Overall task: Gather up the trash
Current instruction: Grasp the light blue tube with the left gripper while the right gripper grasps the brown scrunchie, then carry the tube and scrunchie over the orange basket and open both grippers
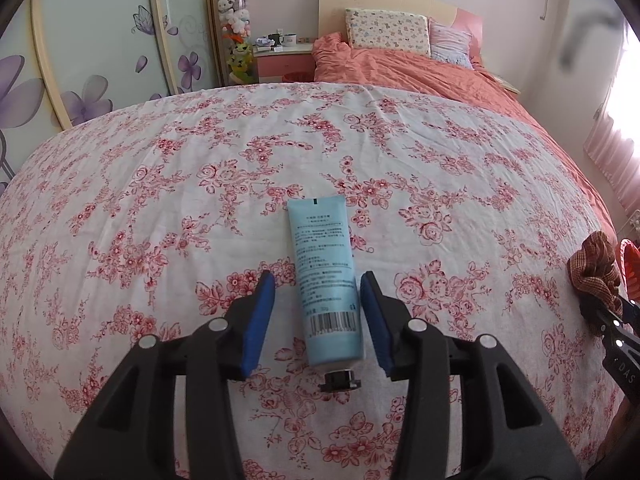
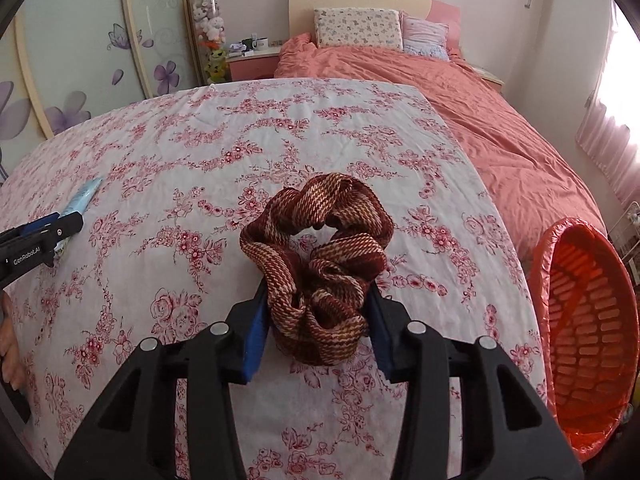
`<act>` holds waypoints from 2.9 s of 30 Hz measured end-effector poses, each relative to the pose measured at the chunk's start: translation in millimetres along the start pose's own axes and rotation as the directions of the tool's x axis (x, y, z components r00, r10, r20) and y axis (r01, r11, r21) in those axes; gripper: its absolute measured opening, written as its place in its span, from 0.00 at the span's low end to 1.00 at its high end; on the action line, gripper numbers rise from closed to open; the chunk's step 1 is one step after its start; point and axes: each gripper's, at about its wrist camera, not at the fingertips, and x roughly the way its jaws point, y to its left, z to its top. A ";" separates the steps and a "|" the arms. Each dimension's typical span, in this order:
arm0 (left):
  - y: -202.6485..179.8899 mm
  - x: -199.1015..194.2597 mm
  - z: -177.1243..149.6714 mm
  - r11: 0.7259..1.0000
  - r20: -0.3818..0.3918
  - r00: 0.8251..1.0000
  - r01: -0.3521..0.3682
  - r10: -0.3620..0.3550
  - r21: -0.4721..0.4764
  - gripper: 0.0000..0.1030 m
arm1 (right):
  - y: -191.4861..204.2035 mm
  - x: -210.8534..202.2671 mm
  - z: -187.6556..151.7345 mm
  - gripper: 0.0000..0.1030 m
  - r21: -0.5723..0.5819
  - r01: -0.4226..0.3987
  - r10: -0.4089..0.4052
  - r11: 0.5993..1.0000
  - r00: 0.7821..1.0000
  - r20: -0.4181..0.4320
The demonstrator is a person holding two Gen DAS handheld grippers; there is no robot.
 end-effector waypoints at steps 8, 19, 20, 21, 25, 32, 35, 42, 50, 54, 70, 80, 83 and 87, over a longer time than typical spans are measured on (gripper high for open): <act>0.8 -0.1 0.8 1.000 0.003 1.000 0.026 -0.026 -0.011 0.46 | -3.6 3.4 1.2 0.47 0.030 -0.006 0.006 1.000 1.000 -0.003; -6.9 0.8 0.1 0.999 -0.002 1.000 -0.016 0.016 0.028 0.46 | -1.4 3.9 0.5 0.55 0.022 -0.027 0.027 0.999 1.000 -0.003; -7.2 1.0 0.2 0.999 -0.002 1.000 -0.018 0.019 0.036 0.46 | -0.8 4.2 0.7 0.59 0.016 -0.022 0.022 1.000 1.000 -0.005; -7.3 1.3 0.2 0.999 -0.001 1.000 -0.021 0.021 0.042 0.46 | 0.3 5.6 1.8 0.61 0.011 -0.014 0.014 1.000 1.000 -0.007; -8.5 2.2 2.8 0.999 0.005 1.000 -0.022 0.022 0.048 0.29 | -2.7 6.6 4.2 0.46 0.034 -0.031 0.031 0.999 1.000 0.003; -7.4 -1.8 0.9 0.998 0.020 0.999 -0.042 0.041 0.053 0.28 | -17.7 -2.9 -4.9 0.30 0.072 -0.081 0.080 0.994 0.997 0.012; -6.1 -7.6 -0.8 0.997 0.029 0.998 -0.052 0.051 0.054 0.28 | -20.2 -9.7 -6.8 0.29 0.079 -0.086 0.084 0.993 0.996 0.023; -15.5 -29.7 0.5 0.994 0.051 0.997 -0.066 0.062 0.090 0.28 | -23.4 -34.9 -4.1 0.29 0.076 -0.088 0.082 0.993 0.994 0.072; -23.2 -32.0 0.5 0.996 0.032 0.999 -0.017 0.014 0.092 0.28 | -28.3 -46.8 -8.4 0.29 0.083 -0.082 0.074 0.993 0.993 0.091; -22.3 -19.0 -1.9 0.998 0.007 1.000 0.007 -0.007 0.065 0.28 | -28.5 -36.3 -14.2 0.29 0.092 -0.083 0.078 0.992 0.995 0.062; -18.3 -23.9 -29.7 0.996 0.012 1.000 -0.015 0.015 0.082 0.26 | -23.2 -31.8 -21.3 0.30 0.098 -0.109 0.106 0.989 0.994 0.035; -32.3 -65.9 -18.5 0.994 0.089 0.996 -0.005 -0.004 0.109 0.26 | -31.1 -74.7 -11.5 0.30 0.084 -0.115 0.104 0.990 0.987 0.123; -44.6 -87.5 -13.4 0.992 0.126 0.992 0.004 -0.021 0.129 0.26 | -36.0 -90.7 -10.1 0.30 0.079 -0.111 0.098 0.991 0.983 0.155; -68.1 -115.5 -6.8 0.987 0.170 0.984 0.022 -0.050 0.162 0.26 | -44.8 -109.8 -11.4 0.30 0.078 -0.098 0.081 0.992 0.977 0.195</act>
